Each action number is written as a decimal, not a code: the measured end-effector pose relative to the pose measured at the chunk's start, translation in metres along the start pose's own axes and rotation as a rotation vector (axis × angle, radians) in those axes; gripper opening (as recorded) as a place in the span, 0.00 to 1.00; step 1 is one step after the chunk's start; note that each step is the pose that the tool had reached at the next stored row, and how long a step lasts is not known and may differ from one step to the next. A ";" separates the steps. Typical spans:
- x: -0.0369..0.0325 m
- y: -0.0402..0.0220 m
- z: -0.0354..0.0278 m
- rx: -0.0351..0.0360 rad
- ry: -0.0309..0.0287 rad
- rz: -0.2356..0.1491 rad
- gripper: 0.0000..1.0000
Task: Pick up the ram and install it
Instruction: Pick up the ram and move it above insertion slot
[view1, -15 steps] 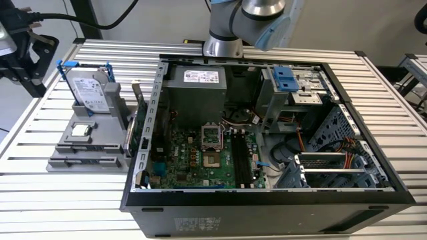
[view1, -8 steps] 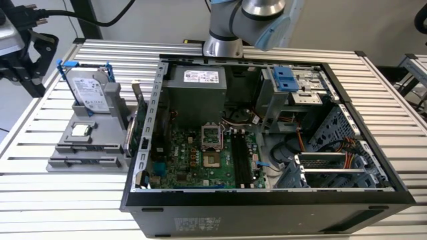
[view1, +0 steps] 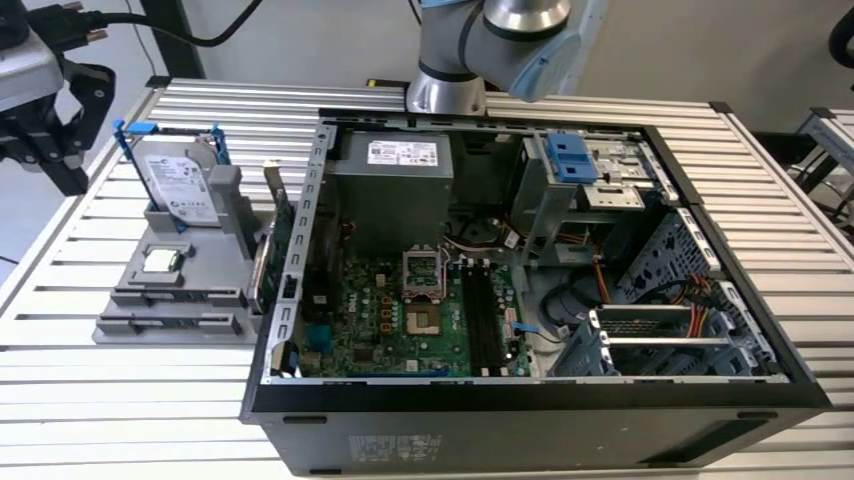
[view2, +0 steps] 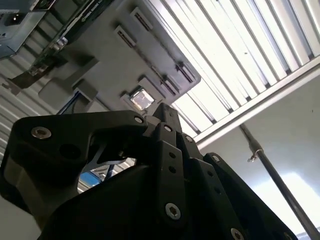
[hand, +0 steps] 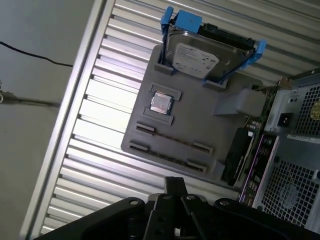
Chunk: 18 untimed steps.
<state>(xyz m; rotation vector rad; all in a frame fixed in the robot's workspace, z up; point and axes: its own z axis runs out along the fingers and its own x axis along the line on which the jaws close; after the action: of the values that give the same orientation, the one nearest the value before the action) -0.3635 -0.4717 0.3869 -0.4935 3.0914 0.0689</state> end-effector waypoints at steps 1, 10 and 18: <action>0.0001 0.0000 0.0000 0.0004 0.0008 -0.013 0.00; 0.0001 0.0002 0.0000 0.0001 0.0051 -0.109 0.00; 0.0001 0.0001 -0.0001 -0.0008 0.0074 -0.163 0.00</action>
<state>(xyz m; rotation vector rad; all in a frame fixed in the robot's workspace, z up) -0.3636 -0.4716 0.3869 -0.7449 3.0446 0.0668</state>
